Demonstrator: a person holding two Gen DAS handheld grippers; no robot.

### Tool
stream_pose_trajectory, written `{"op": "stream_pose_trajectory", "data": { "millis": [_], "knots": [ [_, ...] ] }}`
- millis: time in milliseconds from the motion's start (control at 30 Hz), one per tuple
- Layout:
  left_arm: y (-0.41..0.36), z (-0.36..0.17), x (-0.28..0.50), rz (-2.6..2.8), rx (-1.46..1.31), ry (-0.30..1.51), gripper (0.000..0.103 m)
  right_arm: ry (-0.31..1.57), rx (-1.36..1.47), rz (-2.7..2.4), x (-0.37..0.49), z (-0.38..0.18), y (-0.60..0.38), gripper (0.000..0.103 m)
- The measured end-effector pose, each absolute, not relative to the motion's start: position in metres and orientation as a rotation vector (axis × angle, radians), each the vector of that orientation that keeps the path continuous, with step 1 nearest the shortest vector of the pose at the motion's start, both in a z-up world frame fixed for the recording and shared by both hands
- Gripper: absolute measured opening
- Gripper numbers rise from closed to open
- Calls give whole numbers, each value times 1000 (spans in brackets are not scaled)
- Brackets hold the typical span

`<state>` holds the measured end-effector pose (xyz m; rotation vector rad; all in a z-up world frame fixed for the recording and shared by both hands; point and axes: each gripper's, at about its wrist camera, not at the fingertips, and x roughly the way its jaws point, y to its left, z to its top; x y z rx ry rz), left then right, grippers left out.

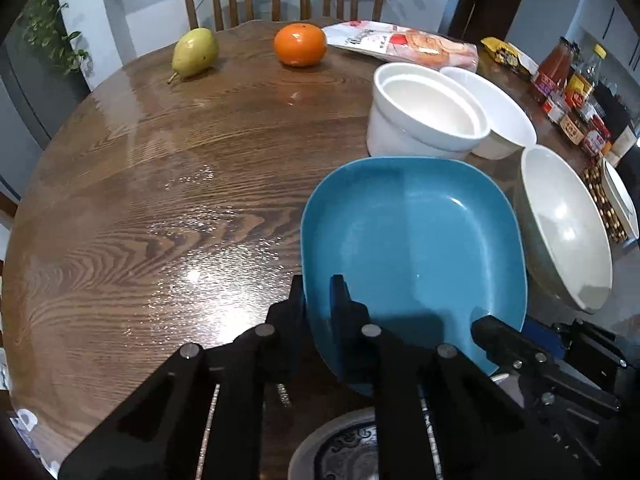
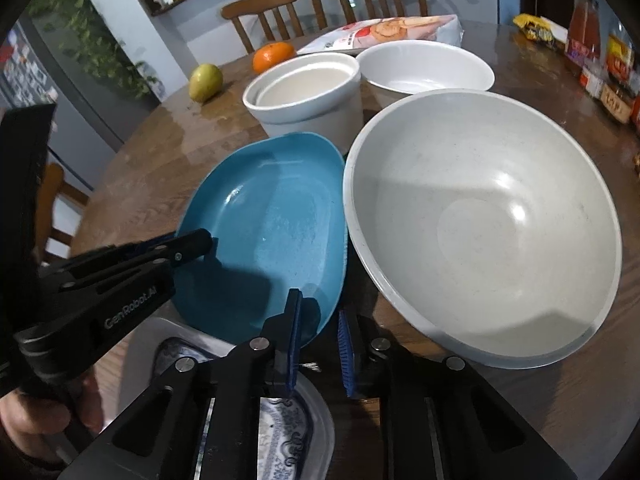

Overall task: Organize plates and bowls
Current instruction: 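Grasp the rim of the teal blue plate with both grippers, then lift the teal plate and lower it onto the stacked square plates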

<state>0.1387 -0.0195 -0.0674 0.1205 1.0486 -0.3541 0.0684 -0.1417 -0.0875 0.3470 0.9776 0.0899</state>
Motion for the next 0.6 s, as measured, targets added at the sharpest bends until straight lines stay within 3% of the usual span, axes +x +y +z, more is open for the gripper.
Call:
{"op": "stream_pose_trajectory", "data": {
  "millis": [233, 600],
  "knots": [
    [-7, -39, 129, -324, 110, 955, 9, 953, 376, 153, 68, -76, -137, 11],
    [13, -7, 99, -304, 106, 891, 9, 930, 457, 292, 49, -46, -137, 11]
  ]
}}
